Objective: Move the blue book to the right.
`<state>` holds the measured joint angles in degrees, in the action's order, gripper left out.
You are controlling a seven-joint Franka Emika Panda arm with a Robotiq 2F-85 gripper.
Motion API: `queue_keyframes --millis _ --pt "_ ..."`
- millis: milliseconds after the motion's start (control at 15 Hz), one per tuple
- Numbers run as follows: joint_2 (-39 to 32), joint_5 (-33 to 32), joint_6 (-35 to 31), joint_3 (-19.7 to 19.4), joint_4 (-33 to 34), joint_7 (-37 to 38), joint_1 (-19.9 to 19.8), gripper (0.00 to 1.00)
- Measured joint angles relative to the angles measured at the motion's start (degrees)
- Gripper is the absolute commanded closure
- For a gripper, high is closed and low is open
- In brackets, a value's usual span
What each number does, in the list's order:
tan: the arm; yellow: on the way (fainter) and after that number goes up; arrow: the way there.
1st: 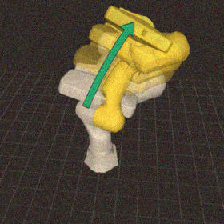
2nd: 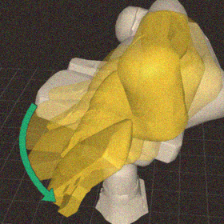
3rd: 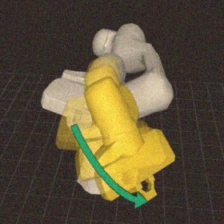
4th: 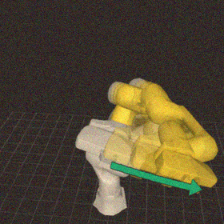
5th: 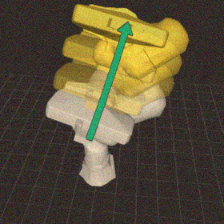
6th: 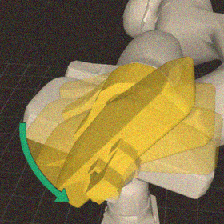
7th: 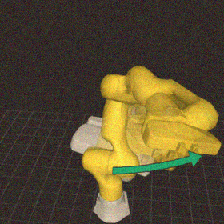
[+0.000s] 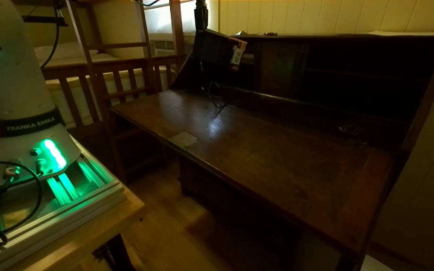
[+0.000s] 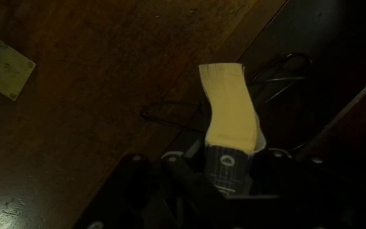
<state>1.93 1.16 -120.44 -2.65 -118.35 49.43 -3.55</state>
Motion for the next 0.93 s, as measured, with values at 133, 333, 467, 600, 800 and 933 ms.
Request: queue_keyframes --millis 133,333,467,600,800,933 --pt "-1.07 -0.94 0.0 -0.91 0.27 4.15 -0.77 0.92" --pt "-3.83 -1.99 -0.44 -3.99 1.03 8.31 -3.27 0.92" --pt "-5.71 -1.99 -1.06 -6.16 1.91 11.11 -4.79 0.92" --pt "-7.03 -2.01 -2.44 -8.02 2.63 13.7 -5.88 0.92" --pt "-8.2 -5.84 -8.33 -9.83 3.06 14.14 -6.51 0.92" --pt "-9.19 -5.78 -10.92 -10.0 3.57 10.88 -6.57 0.67"
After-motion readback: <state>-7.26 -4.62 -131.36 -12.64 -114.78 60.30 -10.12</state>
